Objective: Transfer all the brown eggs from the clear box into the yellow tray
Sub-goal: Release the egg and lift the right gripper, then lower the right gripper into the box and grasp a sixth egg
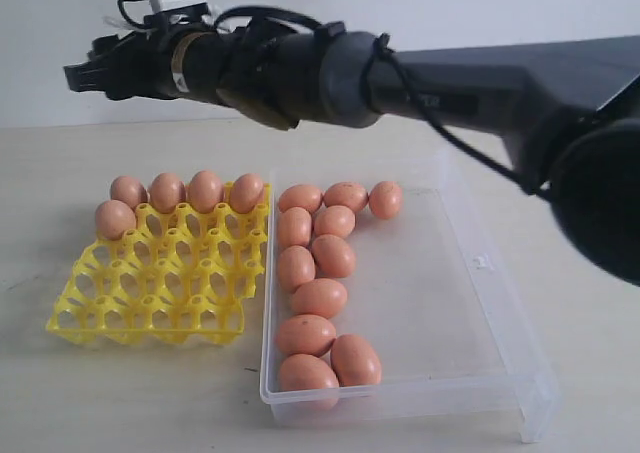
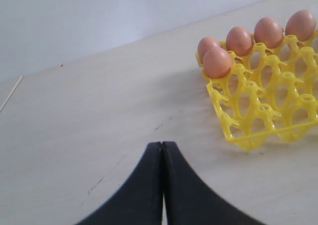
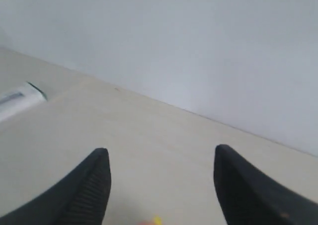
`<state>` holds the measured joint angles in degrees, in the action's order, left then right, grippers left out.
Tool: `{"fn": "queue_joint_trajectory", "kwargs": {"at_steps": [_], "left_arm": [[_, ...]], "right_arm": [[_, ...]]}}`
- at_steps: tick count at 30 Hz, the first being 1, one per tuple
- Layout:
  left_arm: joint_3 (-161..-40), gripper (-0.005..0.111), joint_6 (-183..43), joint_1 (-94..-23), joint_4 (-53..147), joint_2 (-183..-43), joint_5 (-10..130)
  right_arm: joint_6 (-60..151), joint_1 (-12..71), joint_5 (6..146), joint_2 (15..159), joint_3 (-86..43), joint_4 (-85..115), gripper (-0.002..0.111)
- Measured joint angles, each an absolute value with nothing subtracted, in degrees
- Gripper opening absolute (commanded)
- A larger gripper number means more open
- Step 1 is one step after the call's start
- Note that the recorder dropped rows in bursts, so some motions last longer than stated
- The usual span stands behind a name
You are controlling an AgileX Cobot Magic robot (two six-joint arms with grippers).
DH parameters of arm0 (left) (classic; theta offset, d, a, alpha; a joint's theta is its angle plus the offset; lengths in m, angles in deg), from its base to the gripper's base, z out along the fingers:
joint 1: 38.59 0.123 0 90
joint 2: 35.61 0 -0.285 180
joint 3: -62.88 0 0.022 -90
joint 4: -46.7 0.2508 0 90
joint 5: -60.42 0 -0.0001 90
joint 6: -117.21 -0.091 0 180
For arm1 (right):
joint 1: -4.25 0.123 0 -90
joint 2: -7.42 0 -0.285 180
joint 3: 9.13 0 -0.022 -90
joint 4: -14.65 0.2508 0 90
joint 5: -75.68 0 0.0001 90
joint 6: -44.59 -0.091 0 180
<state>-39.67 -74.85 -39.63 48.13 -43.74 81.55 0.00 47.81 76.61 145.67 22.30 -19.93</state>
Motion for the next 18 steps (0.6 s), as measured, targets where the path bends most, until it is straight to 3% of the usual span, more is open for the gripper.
{"fn": "queue_joint_trajectory", "kwargs": {"at_steps": [8, 18], "left_arm": [[-39.7, 0.0, -74.8, -39.6, 48.1, -43.7, 81.6], [-39.7, 0.0, -74.8, -39.6, 48.1, -43.7, 81.6]], "right_arm": [[28.8, 47.9, 41.5, 131.7, 8.4, -2.9, 0.057], [39.7, 47.9, 22.8, 121.8, -8.8, 8.6, 0.057]]}}
